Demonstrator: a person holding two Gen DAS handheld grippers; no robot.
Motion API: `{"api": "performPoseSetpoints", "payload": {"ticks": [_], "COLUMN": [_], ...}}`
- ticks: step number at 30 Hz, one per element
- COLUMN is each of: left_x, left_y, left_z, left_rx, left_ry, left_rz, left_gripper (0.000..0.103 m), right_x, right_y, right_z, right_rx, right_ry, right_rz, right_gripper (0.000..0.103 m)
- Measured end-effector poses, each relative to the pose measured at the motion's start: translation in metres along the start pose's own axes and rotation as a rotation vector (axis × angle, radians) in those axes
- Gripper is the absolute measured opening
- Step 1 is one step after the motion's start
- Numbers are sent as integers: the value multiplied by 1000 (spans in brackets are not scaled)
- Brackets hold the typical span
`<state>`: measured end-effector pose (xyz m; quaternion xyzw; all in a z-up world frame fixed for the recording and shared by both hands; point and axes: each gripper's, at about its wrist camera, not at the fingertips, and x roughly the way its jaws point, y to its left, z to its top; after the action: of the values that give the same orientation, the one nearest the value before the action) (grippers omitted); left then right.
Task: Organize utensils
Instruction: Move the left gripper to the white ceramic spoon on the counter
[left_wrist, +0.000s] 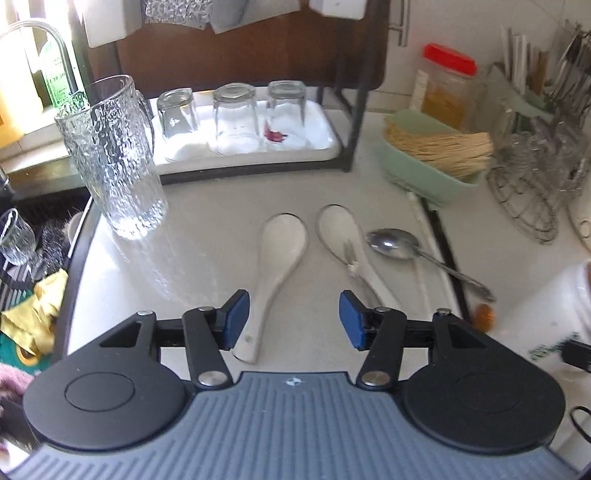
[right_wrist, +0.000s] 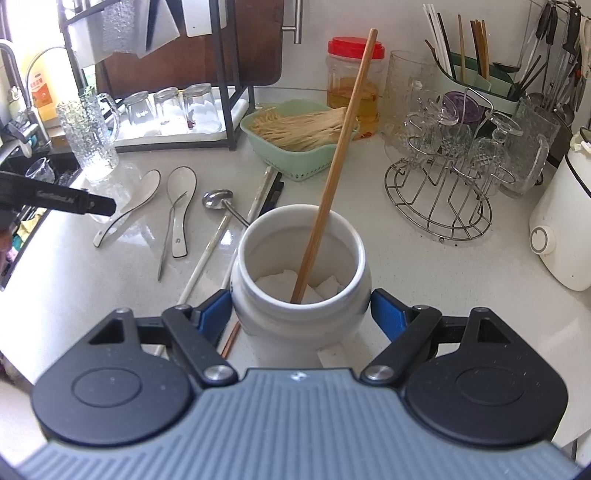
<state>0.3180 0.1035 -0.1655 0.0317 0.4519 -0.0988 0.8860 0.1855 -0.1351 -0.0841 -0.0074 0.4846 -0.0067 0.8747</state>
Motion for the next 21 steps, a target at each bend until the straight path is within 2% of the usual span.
{"api": "performPoseSetpoints", "payload": {"ticks": [2,10,15,21], "left_x": [9,44,65,76], "left_y": [4,14,15,13], "left_z": [4,13,24,34], "left_rx": [8,98,136,161], "left_ry": [9,44,71,66], "left_rz": [13,21,-8,-27], "left_gripper": [63,63,63,63], "right_x": [0,6,7,8], "right_y": [1,6,7,10], "right_z": [0,5,7,8], "right_rx": [11,28,43,63], "right_ry": [-1,-3,1,2], "right_rz": [-6,-30,-39,-56], "right_gripper": [85,85,85,85]}}
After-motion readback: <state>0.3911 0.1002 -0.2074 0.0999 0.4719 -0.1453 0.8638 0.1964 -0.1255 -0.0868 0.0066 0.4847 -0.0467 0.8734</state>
